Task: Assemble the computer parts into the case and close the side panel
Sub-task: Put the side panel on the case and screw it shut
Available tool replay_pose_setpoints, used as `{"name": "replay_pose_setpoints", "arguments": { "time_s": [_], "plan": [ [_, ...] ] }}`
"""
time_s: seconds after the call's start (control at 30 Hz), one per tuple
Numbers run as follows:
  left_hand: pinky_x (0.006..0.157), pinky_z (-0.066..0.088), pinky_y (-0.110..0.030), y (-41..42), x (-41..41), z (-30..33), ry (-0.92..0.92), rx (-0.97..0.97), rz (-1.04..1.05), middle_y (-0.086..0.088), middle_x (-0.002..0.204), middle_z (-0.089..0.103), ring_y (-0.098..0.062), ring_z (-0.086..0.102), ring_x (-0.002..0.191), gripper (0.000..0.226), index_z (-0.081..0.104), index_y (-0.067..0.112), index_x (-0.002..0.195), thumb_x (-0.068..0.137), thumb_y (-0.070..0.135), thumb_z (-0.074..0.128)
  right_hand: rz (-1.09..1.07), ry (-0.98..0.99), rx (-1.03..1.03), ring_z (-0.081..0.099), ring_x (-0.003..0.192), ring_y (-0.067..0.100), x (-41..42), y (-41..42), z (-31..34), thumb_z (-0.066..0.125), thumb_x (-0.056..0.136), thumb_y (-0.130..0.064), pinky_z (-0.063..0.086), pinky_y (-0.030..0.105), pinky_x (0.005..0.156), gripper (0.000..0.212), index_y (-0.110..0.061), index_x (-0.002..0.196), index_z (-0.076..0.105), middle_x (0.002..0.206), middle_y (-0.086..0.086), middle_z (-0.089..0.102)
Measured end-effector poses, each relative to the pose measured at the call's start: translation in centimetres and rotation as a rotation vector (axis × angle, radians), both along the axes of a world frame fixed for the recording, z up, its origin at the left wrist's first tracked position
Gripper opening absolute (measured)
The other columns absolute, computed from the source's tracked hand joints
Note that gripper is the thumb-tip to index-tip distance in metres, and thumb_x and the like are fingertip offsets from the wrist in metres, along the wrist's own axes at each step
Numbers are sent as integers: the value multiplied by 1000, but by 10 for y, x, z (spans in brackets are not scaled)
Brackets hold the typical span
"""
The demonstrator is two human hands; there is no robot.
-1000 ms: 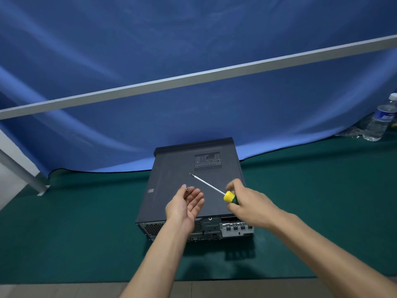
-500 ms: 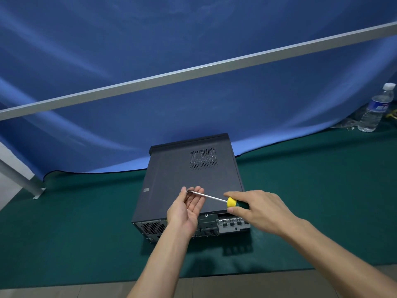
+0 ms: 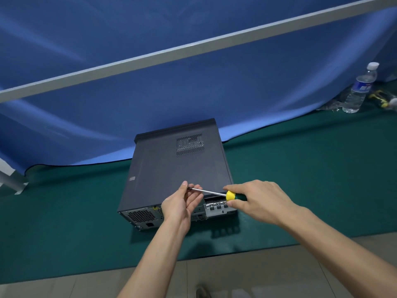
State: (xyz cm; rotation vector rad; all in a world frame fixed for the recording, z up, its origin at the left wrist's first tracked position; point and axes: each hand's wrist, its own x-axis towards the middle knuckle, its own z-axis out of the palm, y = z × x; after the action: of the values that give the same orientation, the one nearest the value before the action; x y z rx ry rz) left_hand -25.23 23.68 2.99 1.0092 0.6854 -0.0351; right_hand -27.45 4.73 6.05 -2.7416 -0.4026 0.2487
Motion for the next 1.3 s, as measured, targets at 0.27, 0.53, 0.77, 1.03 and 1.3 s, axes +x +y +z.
{"name": "replay_pose_setpoints", "arguments": {
  "time_s": [0.27,0.53,0.77,1.03,1.3],
  "plan": [
    [47,55,-25,-29,-8,-28,92,-99,-18,-12,75,71,-17,70,58,18,62,2,84,92,19,59,-143,247,96,59,76,22,-18,-6,-26,49,91,-54,42,31,62,34,-20,90,55,78,-3,64],
    [50,54,-25,-55,-16,-49,170,-105,-141,-11,83,67,-15,68,61,23,59,6,81,95,24,54,-336,431,309,51,32,9,-40,-16,-63,53,91,-47,35,17,36,31,-18,85,60,63,1,69],
    [57,57,-32,-75,-12,-54,177,-157,-260,-12,78,70,-22,70,66,25,61,1,90,98,14,41,-509,413,451,50,33,11,-60,-25,-80,51,93,-45,29,14,32,33,-17,77,58,60,4,68],
    [61,55,-30,-80,-10,-57,167,-123,-314,-8,83,69,-18,67,69,21,62,3,91,96,10,43,-571,389,518,55,59,26,-74,-11,-86,46,96,-44,47,34,58,39,-9,83,56,75,11,66],
    [60,55,-31,-74,-2,-55,189,-83,-330,-10,85,68,-21,67,73,25,62,2,90,96,11,39,-606,383,526,59,69,29,-71,4,-85,44,98,-43,50,35,67,37,-9,90,57,81,12,66]
  ]
}}
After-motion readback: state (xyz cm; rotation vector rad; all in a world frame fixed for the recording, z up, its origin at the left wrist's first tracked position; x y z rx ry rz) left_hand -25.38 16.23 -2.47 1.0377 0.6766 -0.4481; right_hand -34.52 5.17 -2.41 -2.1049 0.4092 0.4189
